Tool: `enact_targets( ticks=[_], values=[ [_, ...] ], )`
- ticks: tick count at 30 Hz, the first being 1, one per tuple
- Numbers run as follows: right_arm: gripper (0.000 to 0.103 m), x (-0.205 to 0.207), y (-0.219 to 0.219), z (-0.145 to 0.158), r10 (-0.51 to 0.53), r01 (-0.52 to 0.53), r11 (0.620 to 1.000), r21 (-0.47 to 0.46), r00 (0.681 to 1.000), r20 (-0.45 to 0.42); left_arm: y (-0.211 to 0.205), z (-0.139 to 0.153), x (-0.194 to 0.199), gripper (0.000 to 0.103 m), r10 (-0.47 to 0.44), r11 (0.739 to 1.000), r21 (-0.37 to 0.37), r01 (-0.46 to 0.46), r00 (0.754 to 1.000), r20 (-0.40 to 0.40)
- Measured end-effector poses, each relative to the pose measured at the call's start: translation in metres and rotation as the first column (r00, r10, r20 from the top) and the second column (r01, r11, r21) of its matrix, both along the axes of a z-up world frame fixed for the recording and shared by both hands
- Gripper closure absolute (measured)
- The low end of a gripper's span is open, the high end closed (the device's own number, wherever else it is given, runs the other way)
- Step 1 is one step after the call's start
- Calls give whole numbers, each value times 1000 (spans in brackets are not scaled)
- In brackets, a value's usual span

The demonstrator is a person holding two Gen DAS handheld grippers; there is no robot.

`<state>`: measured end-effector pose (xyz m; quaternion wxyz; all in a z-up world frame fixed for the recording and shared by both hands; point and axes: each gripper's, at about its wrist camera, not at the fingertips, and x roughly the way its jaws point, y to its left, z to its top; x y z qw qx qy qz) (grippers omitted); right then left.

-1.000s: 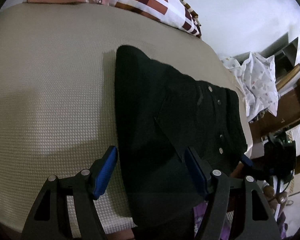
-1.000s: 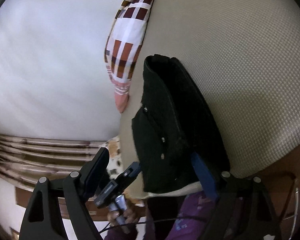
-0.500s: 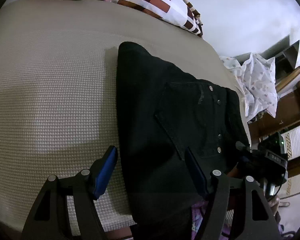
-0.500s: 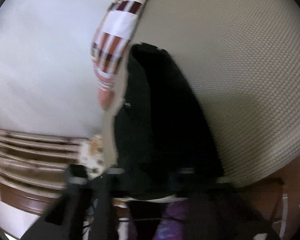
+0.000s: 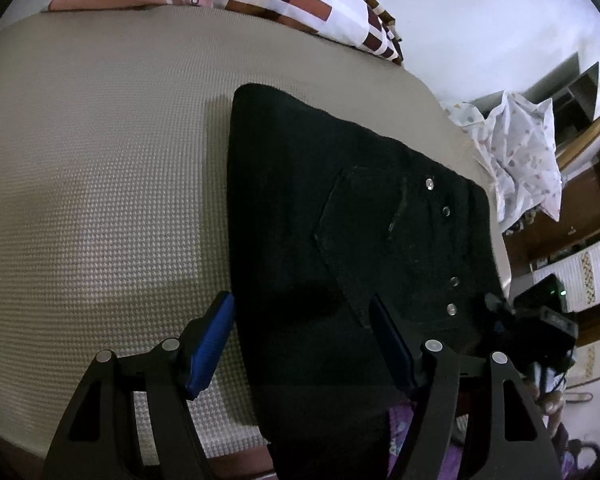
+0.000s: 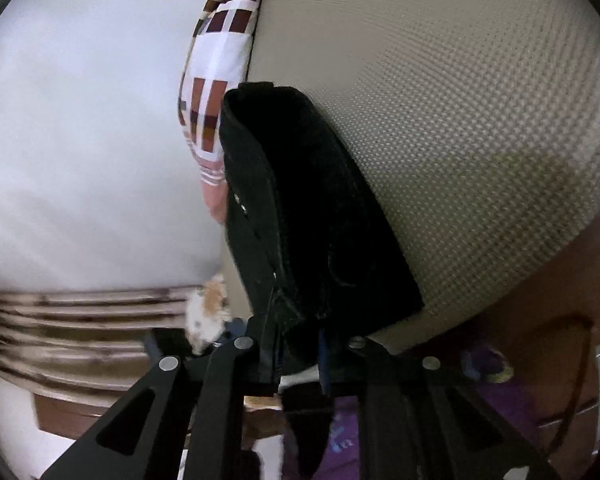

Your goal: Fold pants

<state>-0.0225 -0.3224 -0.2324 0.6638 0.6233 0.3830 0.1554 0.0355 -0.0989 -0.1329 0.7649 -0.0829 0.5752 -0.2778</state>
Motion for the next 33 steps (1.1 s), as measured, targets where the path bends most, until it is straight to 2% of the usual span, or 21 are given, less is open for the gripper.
enact_targets(
  ticks=[1,2,6,10,11,13,14,15,18,23,25,26,30,33],
  values=[
    [89,1,0,3,11,-11,1000,-18,1000,3,-1,-2,0,33,-1,1000,2,1,1000,-1],
    [85,1,-1,2,17,-17,1000,-8,1000,7,-2,-4,0,33,-2,1000,9,2,1000,-5],
    [84,-3,-15,-4,-4,4,999,41,1000,2,-3,-14,1,33,4,1000,7,-4,999,-42],
    [78,-6,-27,17,1,1,995,-96,1000,19,-6,-14,0,33,-1,1000,7,1,999,-38],
    [70,-3,-28,23,16,-13,991,-134,1000,26,-6,-14,0,33,-3,1000,6,3,999,-38],
    [42,5,-29,35,49,-43,969,-244,999,18,-7,-14,0,33,-3,1000,7,3,999,-40],
    [21,9,-29,38,62,-59,953,-299,998,-1,-7,-14,0,33,-2,1000,6,2,999,-43],
    [18,12,-29,40,70,-71,938,-340,997,-17,-7,-14,1,33,0,1000,4,0,999,-47],
    [18,14,-34,39,79,-79,935,-345,997,-15,-5,-12,0,33,7,1000,-4,-7,999,-51],
    [20,30,-24,25,147,-150,925,-348,989,-37,-9,-14,0,33,0,1000,9,0,999,-49],
    [40,38,-15,22,187,-193,908,-372,981,-54,-10,-14,0,33,-1,1000,13,2,999,-47],
    [61,48,-11,18,206,-216,905,-368,976,-68,-11,-14,0,33,-1,1000,13,1,999,-47],
    [73,53,-7,25,213,-217,897,-384,976,-54,-9,-14,1,33,9,1000,15,-9,999,-51],
    [74,49,-5,33,196,-186,930,-317,981,2,-7,-12,3,33,16,1000,23,-15,999,-44]
  ],
)
